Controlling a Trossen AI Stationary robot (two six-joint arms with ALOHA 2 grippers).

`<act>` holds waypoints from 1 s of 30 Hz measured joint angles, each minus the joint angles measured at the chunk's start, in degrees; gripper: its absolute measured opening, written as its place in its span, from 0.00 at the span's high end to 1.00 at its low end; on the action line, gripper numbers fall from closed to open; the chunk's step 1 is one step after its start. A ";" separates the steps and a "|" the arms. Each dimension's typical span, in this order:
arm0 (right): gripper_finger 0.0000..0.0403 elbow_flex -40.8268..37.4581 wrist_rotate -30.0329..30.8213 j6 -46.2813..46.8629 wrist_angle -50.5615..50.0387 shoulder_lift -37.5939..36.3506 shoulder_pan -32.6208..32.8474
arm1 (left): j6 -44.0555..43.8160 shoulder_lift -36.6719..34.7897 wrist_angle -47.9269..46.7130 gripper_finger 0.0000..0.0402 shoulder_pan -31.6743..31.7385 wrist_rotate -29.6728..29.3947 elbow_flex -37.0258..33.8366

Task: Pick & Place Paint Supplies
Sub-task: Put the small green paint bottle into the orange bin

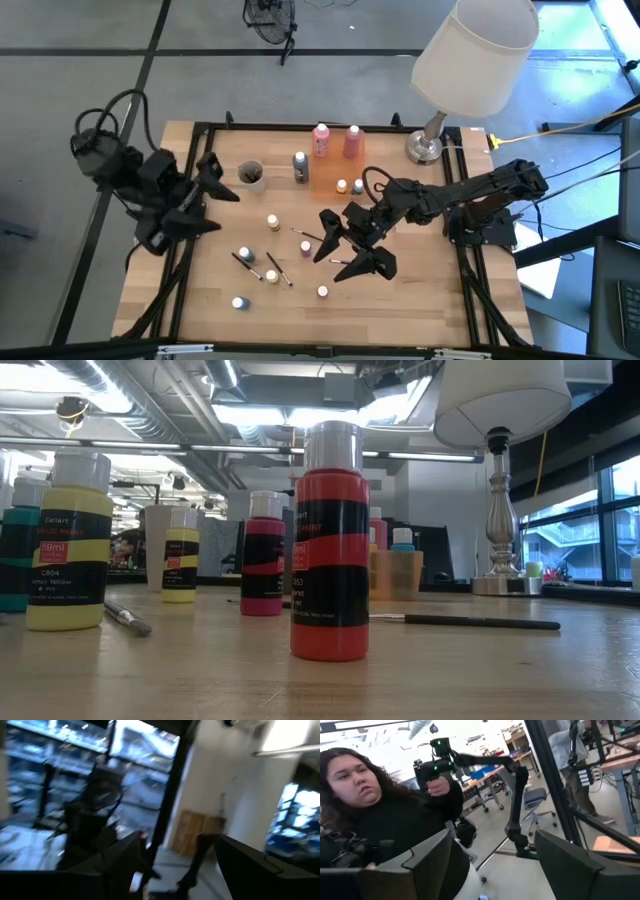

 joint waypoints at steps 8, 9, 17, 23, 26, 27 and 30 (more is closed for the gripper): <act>0.28 0.00 -2.68 -0.01 -1.74 0.00 0.37 | -7.06 5.48 -22.89 0.36 -10.88 -18.11 10.84; 0.28 0.00 -2.90 -0.02 -1.77 0.00 0.37 | -7.39 6.07 -24.64 0.36 -11.70 -18.16 10.96; 0.28 0.00 -3.08 -0.77 -1.74 0.00 -0.03 | -16.68 11.56 -40.12 0.36 -15.39 -17.39 10.94; 0.28 0.00 -3.99 -1.50 -1.93 0.00 -0.01 | -26.44 16.16 -52.87 0.36 -16.52 -15.49 10.90; 0.28 0.00 -5.83 -1.50 -2.05 0.00 0.53 | -32.79 18.26 -60.03 0.36 -16.44 -14.25 10.90; 0.28 0.00 -6.40 -1.50 -2.03 0.00 0.79 | -35.07 18.88 -62.68 0.36 -16.38 -14.06 10.90; 0.28 0.00 -6.92 -1.33 -2.28 0.00 1.72 | -41.19 20.85 -71.24 0.36 -16.01 -12.45 10.90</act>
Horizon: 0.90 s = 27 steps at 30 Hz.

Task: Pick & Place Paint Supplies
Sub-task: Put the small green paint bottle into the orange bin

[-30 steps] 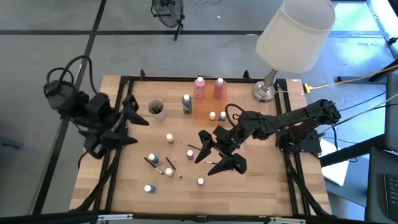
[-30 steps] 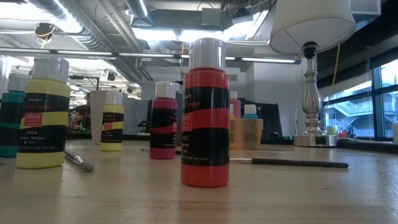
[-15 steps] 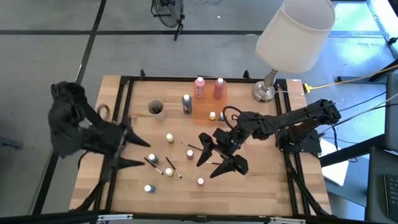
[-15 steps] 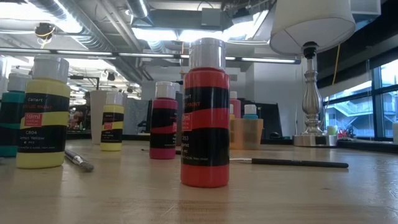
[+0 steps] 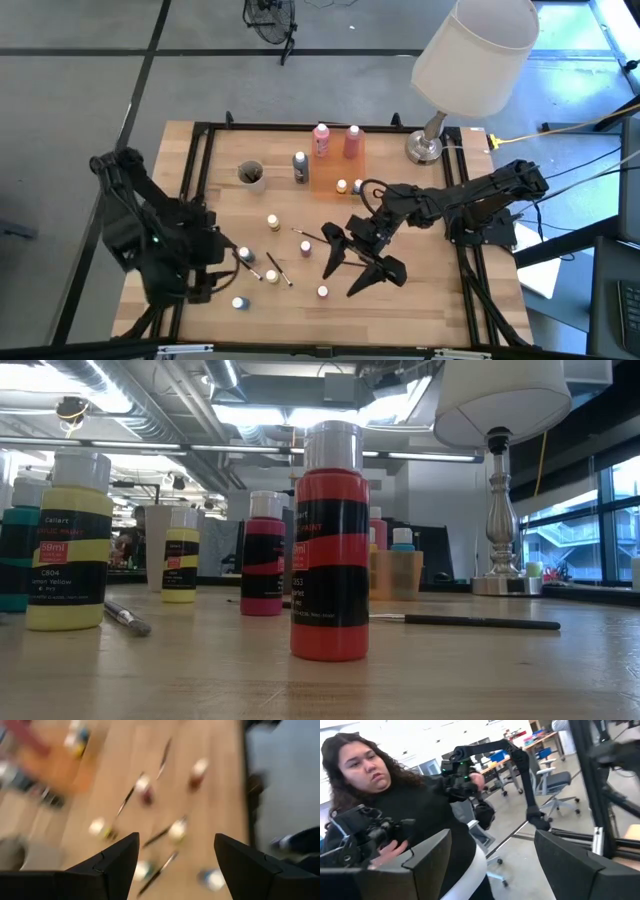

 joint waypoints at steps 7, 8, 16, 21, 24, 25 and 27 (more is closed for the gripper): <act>0.28 0.00 0.01 0.10 -1.81 0.00 2.63 | -0.16 4.34 -4.77 0.36 1.67 4.96 -0.99; 0.28 0.00 0.01 0.18 -2.29 0.00 3.15 | 1.40 4.89 -4.24 0.36 1.83 6.37 -1.18; 0.28 0.00 0.01 0.52 -4.75 0.00 5.80 | -1.41 7.71 -3.96 0.37 5.18 18.12 -5.32; 0.28 0.00 -0.94 0.92 -5.44 -0.46 5.57 | 3.00 7.71 -3.40 0.37 8.21 22.81 -8.95; 0.28 0.00 -2.70 1.30 -5.74 -0.46 5.34 | 8.47 7.71 -3.32 0.37 10.43 28.44 -11.60; 0.28 0.00 -2.88 1.64 -5.73 -0.46 5.34 | 10.03 7.71 -3.31 0.37 11.13 29.34 -12.41; 0.28 0.00 -3.01 1.81 -5.98 -0.48 5.34 | 14.02 7.70 -3.28 0.37 12.14 29.19 -13.80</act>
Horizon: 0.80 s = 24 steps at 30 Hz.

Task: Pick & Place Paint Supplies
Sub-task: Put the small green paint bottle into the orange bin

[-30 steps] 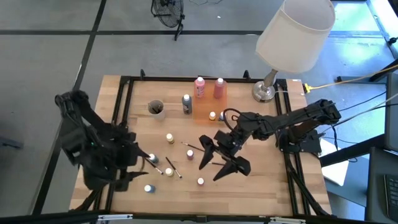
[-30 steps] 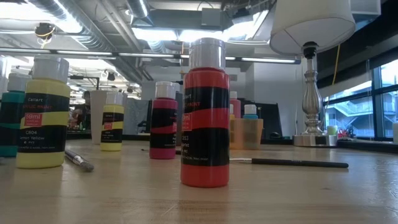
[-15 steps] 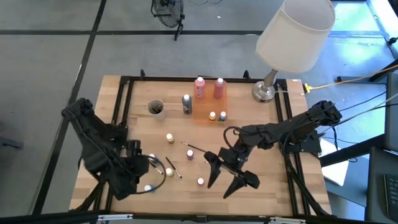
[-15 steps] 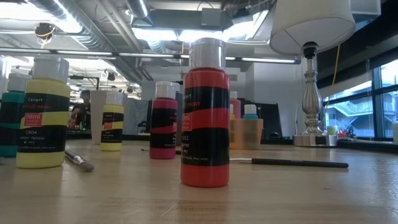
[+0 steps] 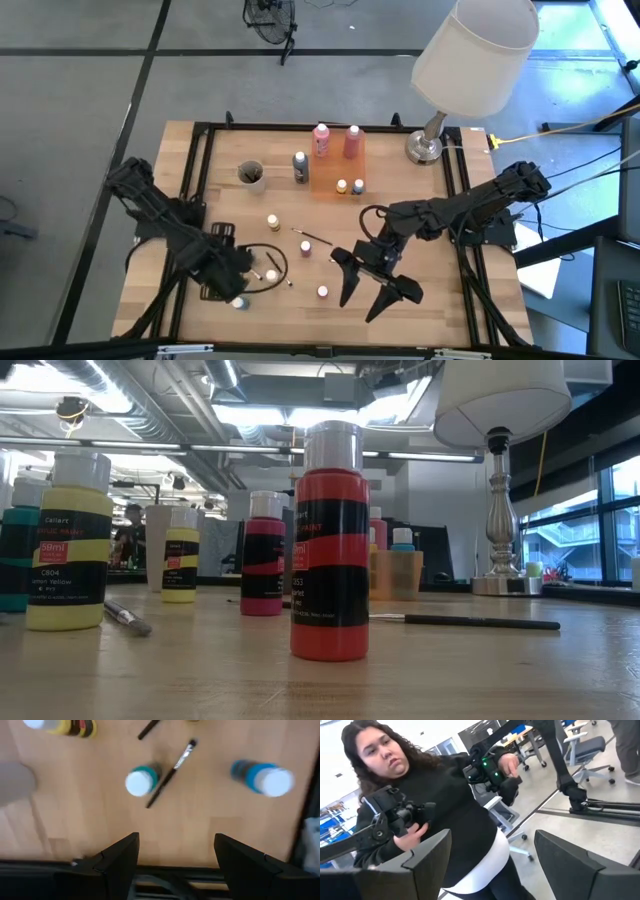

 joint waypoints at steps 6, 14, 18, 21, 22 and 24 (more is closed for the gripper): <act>0.28 0.03 1.42 -1.85 -3.27 -2.30 -0.62 | 8.61 -2.54 4.58 0.36 3.67 -4.39 -5.74; 0.28 0.02 1.07 -3.11 -4.30 -2.20 -2.89 | 8.94 -10.84 12.91 0.36 7.51 -3.77 -15.40; 0.28 0.02 0.11 -3.48 -4.29 -2.19 -4.10 | 8.96 -14.68 19.32 0.36 7.46 -2.99 -19.94; 0.28 0.02 0.00 -3.52 -4.40 -2.19 -4.95 | 8.99 -16.04 24.66 0.36 7.46 -3.07 -22.38; 0.28 0.02 -0.17 -3.65 -4.38 -2.19 -5.25 | 9.15 -16.18 25.16 0.36 7.46 -3.24 -23.11; 0.28 0.02 -0.73 -3.98 -4.51 -2.19 -5.90 | 8.79 -16.14 25.69 0.36 7.46 -3.58 -23.85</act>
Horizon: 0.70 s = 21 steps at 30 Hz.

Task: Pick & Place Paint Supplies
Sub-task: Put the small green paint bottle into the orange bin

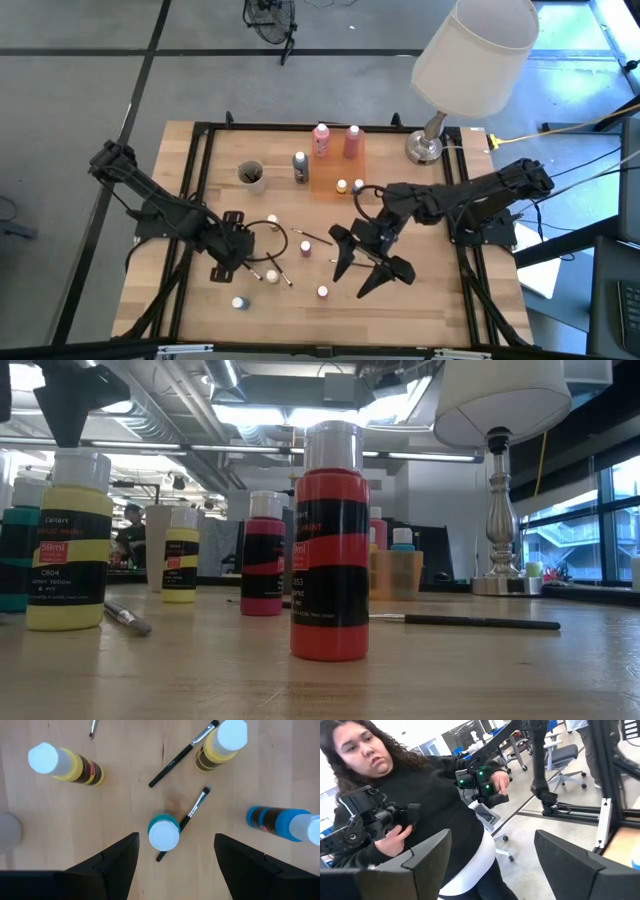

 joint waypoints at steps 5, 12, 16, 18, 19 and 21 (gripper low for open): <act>0.28 0.00 -0.73 -0.45 -0.43 0.00 -1.39 | -0.63 0.56 0.07 0.36 -0.08 -0.39 -0.25; 0.28 0.00 -0.93 -1.04 -1.27 0.02 -2.53 | 0.84 1.78 0.48 0.36 -0.11 -0.73 -0.25; 0.28 0.00 -2.13 -1.06 -1.29 0.02 -3.32 | 1.59 3.33 0.27 0.36 -0.11 -0.75 -0.25; 0.28 0.00 -2.29 -1.19 -1.44 0.02 -3.61 | 2.60 4.32 0.02 0.36 -0.11 -0.77 -0.25; 0.28 0.00 -2.29 -1.38 -1.53 0.02 -3.76 | 2.96 4.74 0.02 0.36 -0.11 -0.86 -0.25; 0.28 0.00 -2.31 -1.67 -1.73 0.04 -3.96 | 3.45 5.66 0.00 0.36 -0.11 -1.04 -0.25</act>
